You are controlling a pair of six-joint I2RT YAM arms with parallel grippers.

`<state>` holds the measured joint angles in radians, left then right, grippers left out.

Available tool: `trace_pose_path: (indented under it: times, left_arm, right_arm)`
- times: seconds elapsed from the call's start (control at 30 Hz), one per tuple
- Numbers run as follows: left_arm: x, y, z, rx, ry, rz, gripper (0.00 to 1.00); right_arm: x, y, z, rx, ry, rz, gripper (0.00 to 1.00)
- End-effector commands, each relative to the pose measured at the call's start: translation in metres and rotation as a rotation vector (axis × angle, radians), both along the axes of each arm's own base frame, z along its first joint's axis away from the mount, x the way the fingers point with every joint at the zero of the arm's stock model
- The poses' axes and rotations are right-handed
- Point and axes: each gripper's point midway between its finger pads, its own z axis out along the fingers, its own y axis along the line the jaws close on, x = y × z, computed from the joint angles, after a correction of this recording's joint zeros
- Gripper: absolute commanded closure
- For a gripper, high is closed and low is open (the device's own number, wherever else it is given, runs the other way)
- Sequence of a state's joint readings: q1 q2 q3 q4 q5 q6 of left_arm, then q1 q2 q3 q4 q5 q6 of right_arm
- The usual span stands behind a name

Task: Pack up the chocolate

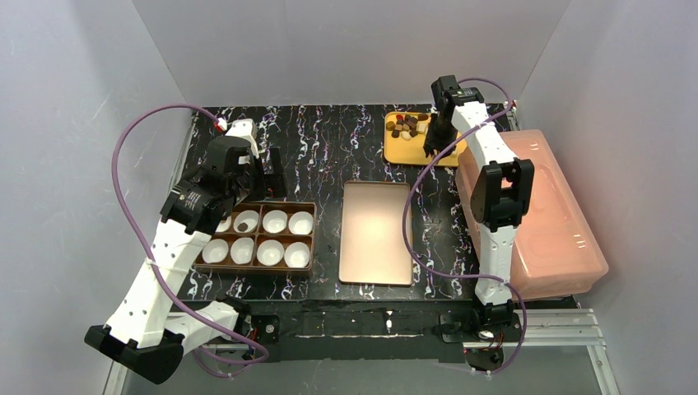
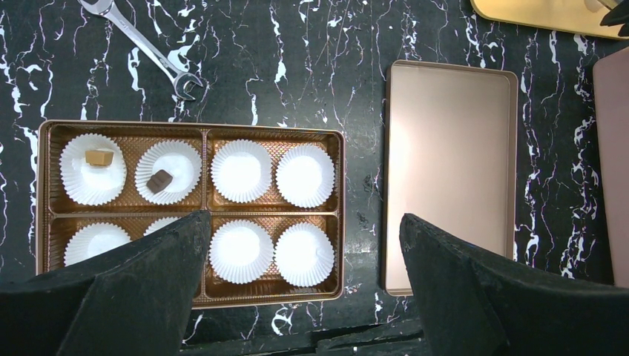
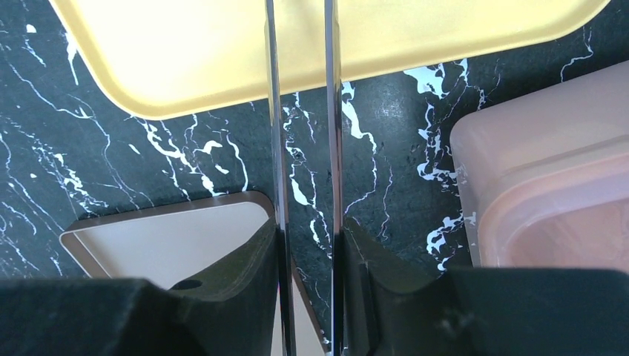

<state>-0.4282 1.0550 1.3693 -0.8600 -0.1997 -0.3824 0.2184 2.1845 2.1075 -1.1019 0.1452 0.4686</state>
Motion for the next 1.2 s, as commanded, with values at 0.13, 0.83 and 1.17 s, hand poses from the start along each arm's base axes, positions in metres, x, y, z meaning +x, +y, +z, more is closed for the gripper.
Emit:
trace_pose_path:
  times: [0.13, 0.83, 1.17]
  left_arm:
    - [0.000, 0.001, 0.008, -0.012, -0.021, 0.007, 0.00]
    - [0.002, 0.006, 0.014, 0.005, -0.034, 0.029, 0.01]
    - [0.004, 0.009, 0.025, 0.001, -0.062, 0.048, 0.01]
  right_arm:
    - [0.000, 0.009, 0.050, 0.039, -0.108, 0.015, 0.69]
    - [-0.027, 0.071, 0.097, 0.137, -0.178, 0.160, 0.70]
    - [-0.061, 0.126, 0.123, 0.218, -0.203, 0.282, 0.69]
